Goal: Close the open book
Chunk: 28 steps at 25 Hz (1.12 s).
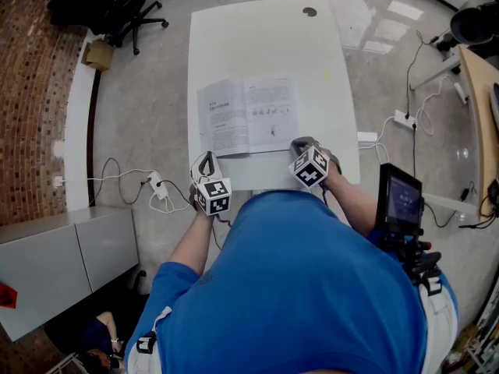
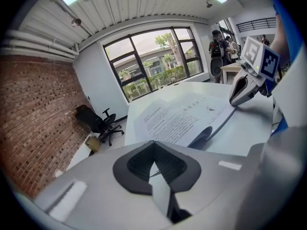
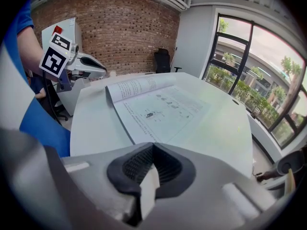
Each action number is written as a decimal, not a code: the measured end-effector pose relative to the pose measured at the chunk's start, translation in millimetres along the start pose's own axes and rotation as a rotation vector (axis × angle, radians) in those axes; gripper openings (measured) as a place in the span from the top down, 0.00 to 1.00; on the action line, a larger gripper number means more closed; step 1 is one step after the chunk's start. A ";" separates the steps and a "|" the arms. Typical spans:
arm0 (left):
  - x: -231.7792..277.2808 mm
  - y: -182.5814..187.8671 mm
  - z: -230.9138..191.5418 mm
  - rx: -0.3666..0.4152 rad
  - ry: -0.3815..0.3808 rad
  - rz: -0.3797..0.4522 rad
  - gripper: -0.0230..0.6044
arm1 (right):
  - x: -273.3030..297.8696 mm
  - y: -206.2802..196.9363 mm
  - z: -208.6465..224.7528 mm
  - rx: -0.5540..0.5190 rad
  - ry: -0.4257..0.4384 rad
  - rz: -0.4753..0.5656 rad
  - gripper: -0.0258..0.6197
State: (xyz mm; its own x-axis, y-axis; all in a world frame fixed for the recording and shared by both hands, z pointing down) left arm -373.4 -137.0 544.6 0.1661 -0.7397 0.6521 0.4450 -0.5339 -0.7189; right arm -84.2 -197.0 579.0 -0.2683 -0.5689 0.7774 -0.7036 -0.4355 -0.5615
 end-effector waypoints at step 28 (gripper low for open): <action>-125.3 43.7 141.4 -0.007 0.015 0.246 0.95 | -184.7 -23.9 -21.3 0.131 -0.086 0.502 0.96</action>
State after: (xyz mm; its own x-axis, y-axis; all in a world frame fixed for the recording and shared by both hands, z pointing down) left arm -250.3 -9.7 465.4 0.2557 -0.8538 0.4535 0.3870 -0.3394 -0.8573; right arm -31.8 -66.7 454.9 -0.4921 -0.7829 0.3806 -0.4130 -0.1749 -0.8938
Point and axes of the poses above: the fingertips, and each gripper's own axes: x forward along the fingers, z to its right, y out of its top, the point moved 10 cm from there along -x, backward along the fingers, and after that the axes turned 13 degrees about -y, right-handed, at the moved point
